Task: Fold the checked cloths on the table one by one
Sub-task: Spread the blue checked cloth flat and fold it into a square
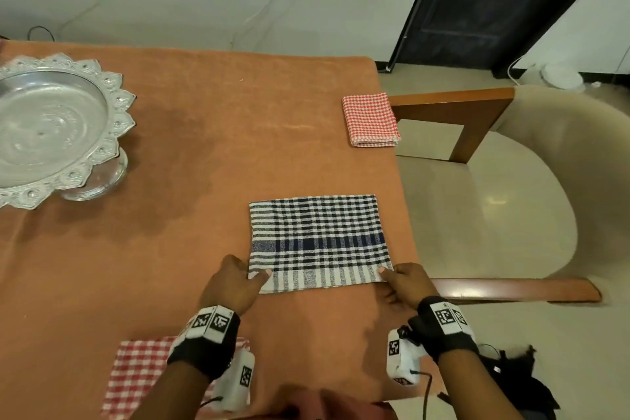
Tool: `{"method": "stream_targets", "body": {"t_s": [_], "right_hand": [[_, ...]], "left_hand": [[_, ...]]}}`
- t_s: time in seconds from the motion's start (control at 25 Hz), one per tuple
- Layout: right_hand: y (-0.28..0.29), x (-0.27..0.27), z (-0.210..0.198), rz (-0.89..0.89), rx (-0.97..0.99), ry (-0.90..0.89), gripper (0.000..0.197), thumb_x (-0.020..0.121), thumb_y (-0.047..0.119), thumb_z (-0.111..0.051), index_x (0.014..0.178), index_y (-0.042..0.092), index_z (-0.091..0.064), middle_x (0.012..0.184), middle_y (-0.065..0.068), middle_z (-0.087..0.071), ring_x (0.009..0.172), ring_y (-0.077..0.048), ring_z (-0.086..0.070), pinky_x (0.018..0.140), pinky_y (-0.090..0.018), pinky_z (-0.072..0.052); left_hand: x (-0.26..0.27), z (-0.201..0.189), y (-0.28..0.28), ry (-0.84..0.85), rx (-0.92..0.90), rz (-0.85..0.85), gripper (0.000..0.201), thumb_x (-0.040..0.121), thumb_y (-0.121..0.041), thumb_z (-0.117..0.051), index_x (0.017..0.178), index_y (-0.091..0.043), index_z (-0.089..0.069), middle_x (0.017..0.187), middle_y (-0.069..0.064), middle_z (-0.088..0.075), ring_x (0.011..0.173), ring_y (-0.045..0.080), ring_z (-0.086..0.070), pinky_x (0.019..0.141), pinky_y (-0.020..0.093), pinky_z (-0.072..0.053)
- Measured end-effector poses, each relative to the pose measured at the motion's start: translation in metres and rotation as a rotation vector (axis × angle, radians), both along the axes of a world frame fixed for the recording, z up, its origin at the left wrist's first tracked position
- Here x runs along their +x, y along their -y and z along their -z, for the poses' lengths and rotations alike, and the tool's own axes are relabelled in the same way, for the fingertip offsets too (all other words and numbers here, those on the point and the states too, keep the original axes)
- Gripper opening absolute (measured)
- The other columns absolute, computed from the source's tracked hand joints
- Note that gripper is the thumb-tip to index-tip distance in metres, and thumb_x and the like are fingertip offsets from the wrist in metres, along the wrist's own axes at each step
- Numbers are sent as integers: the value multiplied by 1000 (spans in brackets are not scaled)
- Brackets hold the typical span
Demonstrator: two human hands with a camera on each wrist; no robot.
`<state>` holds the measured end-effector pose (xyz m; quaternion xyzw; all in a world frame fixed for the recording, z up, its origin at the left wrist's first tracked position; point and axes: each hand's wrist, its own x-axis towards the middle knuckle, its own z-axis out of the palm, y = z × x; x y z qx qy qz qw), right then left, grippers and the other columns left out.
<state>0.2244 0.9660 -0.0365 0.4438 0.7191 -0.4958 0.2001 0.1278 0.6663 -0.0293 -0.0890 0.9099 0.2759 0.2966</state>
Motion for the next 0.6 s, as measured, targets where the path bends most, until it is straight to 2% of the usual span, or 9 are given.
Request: {"method": "stream_targets", "body": {"t_s": [0.12, 0.16, 0.28, 0.32, 0.4, 0.44, 0.48, 0.52, 0.6], "right_hand": [[-2, -4, -2, -59, 170, 35, 29, 87, 32, -65, 72, 8, -68, 66, -12, -70, 62, -27, -66, 67, -40, -57], [-1, -6, -4, -79, 211, 48, 28, 86, 31, -65, 69, 8, -68, 66, -12, -70, 64, -29, -67, 68, -41, -59], [7, -7, -7, -96, 195, 131, 25, 86, 23, -64, 69, 5, -68, 65, -13, -69, 63, -29, -67, 69, -44, -59], [9, -5, -10, -88, 172, 158, 24, 86, 21, -64, 69, 5, -67, 65, -13, -69, 61, -27, -65, 68, -44, -58], [14, -4, -24, -94, 210, 191, 26, 87, 25, -62, 67, 9, -65, 68, -11, -68, 63, -25, -63, 61, -38, -54], [17, -6, -33, -127, 302, 196, 27, 89, 31, -60, 71, 11, -65, 75, -11, -69, 69, -25, -64, 59, -32, -48], [21, -11, -39, -149, 435, 169, 28, 91, 36, -57, 83, 10, -67, 87, -12, -69, 79, -26, -64, 63, -29, -44], [28, -20, -46, -165, 541, 85, 34, 93, 40, -53, 101, 10, -67, 104, -12, -68, 93, -27, -64, 71, -29, -44], [50, -51, -49, -287, 541, -217, 52, 96, 48, -42, 132, 13, -53, 136, -9, -53, 121, -26, -53, 97, -34, -43]], "left_hand": [[-1, -5, -4, -325, -40, 60, 49, 89, -42, -58, 127, -14, -46, 123, 10, -52, 106, 30, -55, 84, 38, -46], [-6, -4, -7, -366, -38, 73, 49, 90, -38, -57, 131, -14, -45, 128, 11, -49, 110, 31, -53, 86, 39, -46], [-32, -4, -21, -254, 65, -13, 53, 89, -28, -55, 138, -13, -39, 136, 14, -42, 115, 33, -50, 90, 40, -43], [-38, -4, -24, -259, 55, 10, 53, 89, -27, -54, 138, -13, -39, 138, 14, -42, 118, 33, -48, 93, 41, -42], [-43, -5, -32, -360, -44, 167, 53, 91, -30, -50, 140, -15, -39, 146, 12, -37, 128, 31, -41, 104, 44, -36], [-39, -9, -37, -405, -67, 262, 52, 93, -32, -48, 142, -17, -38, 151, 9, -32, 134, 29, -35, 109, 46, -31], [-35, -12, -44, -419, -61, 354, 51, 95, -33, -44, 144, -19, -36, 155, 7, -26, 140, 28, -28, 113, 46, -25], [-31, -14, -51, -418, -31, 430, 51, 97, -34, -41, 146, -21, -33, 158, 5, -20, 144, 26, -21, 116, 45, -20], [-28, -17, -70, -365, 19, 537, 52, 100, -33, -35, 150, -23, -23, 161, 3, -8, 148, 23, -6, 119, 45, -9]]}}
